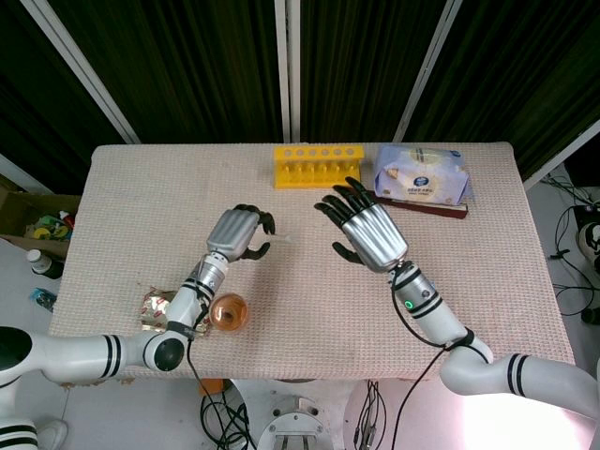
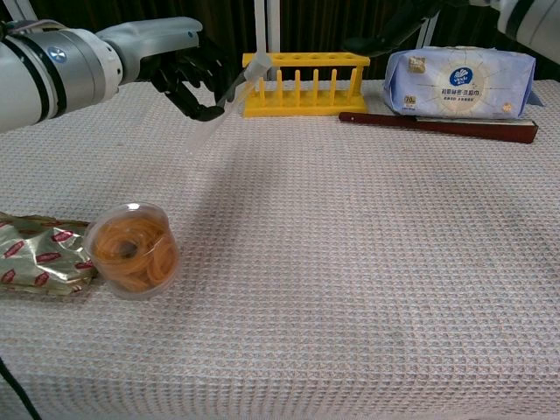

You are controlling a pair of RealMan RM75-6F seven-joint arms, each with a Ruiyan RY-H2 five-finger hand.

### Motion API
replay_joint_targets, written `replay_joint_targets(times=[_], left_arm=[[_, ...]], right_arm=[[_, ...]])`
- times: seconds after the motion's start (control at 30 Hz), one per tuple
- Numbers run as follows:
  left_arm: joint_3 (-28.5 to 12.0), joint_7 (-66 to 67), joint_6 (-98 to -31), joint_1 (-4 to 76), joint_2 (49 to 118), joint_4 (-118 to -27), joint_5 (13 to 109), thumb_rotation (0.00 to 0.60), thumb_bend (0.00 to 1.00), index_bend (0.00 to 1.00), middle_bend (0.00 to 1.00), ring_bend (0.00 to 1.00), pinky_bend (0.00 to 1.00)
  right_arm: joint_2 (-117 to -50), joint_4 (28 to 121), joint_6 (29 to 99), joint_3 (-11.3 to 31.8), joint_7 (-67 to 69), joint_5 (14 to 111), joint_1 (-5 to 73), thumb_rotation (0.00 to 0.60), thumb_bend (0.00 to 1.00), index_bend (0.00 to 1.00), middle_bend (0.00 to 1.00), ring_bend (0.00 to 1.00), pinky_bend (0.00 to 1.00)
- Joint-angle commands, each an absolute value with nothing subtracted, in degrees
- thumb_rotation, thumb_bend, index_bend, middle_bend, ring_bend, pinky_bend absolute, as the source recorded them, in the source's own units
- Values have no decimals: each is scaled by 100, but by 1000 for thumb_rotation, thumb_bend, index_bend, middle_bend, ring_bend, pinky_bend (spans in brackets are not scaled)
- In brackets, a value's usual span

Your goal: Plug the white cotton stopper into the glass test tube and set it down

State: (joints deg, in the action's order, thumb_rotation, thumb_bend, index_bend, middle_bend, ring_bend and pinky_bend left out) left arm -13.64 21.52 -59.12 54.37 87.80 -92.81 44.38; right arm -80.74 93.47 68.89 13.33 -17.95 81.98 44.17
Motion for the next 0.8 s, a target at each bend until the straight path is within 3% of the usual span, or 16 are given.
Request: replay_joint_targets(times=[0.03, 0.23, 0.43, 0.8], left_arm=[[-1127, 2988, -6457, 5447, 9058, -8979, 4335, 600, 381, 594, 453, 278, 231], [-1063, 3958, -6658, 5653, 9685, -8414, 3946, 600, 379, 593, 452, 278, 232], [-1120, 4207, -6404, 5795, 10249, -7722, 3837, 600, 373, 540, 444, 278, 231], [-1315, 4325, -5978, 5845, 10630, -7176, 3610, 600, 364, 419, 349, 229, 217]], right_arm=[[-7710, 9491, 7322, 1183, -1464, 8328, 3991, 600, 192, 240, 257, 127, 137], [-7457, 9413, 7680, 1076, -995, 8417, 3587, 600, 193, 237, 256, 127, 137], [-7410, 9284, 7779, 1046, -736, 8463, 3414, 600, 193, 237, 256, 127, 137], [-7527, 8967, 7675, 1031, -447, 8450, 3315, 600, 193, 236, 256, 127, 137]])
